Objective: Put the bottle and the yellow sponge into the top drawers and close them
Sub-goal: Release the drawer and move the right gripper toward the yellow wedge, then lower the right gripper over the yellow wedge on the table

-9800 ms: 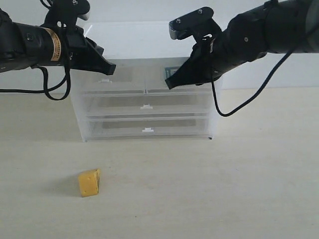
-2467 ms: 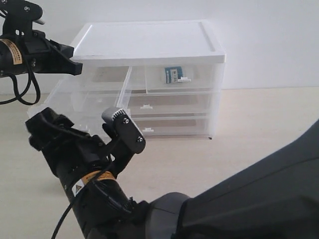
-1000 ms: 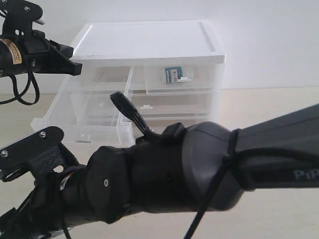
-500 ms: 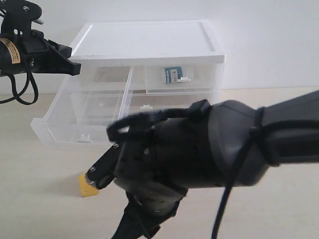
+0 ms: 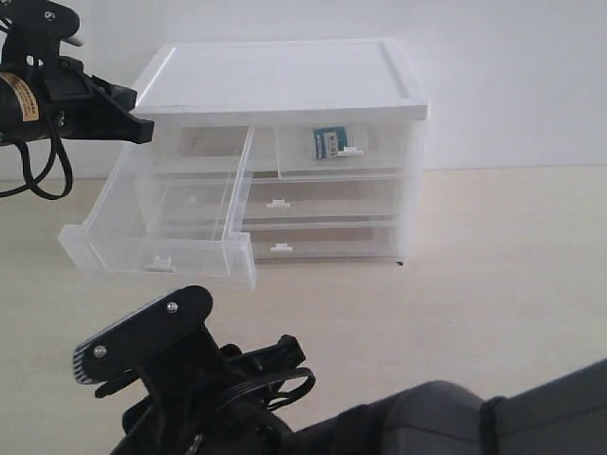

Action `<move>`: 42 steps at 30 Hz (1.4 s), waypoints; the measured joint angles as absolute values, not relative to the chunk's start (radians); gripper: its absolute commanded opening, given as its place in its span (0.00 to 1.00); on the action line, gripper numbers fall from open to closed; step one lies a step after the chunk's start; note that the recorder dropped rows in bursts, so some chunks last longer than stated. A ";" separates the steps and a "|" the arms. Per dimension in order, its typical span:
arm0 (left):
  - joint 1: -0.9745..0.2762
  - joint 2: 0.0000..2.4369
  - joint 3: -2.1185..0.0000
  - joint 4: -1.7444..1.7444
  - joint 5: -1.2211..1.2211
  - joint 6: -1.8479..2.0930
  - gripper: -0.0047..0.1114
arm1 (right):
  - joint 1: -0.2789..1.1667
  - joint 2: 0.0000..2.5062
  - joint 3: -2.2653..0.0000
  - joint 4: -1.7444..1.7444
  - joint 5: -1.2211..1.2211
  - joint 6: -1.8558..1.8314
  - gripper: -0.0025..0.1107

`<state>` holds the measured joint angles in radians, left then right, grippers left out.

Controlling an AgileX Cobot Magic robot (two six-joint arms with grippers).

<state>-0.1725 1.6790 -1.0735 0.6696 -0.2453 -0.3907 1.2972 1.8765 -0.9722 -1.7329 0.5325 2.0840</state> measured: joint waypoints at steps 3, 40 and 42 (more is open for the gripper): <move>-0.173 1.679 -1.074 0.670 -0.245 -0.391 0.08 | 1.301 1.839 -0.985 -1.740 0.498 1.992 0.38; -0.173 1.679 -1.074 0.670 -0.245 -0.391 0.08 | 1.257 1.708 -0.986 -0.496 0.820 0.154 0.02; -0.173 1.679 -1.074 0.670 -0.245 -0.391 0.08 | 1.257 1.708 -0.986 -0.342 0.691 0.077 0.02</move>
<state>-0.1725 1.6790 -1.0735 0.6696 -0.2453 -0.3907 1.2572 1.7082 -0.9861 -0.3416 0.6915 0.0773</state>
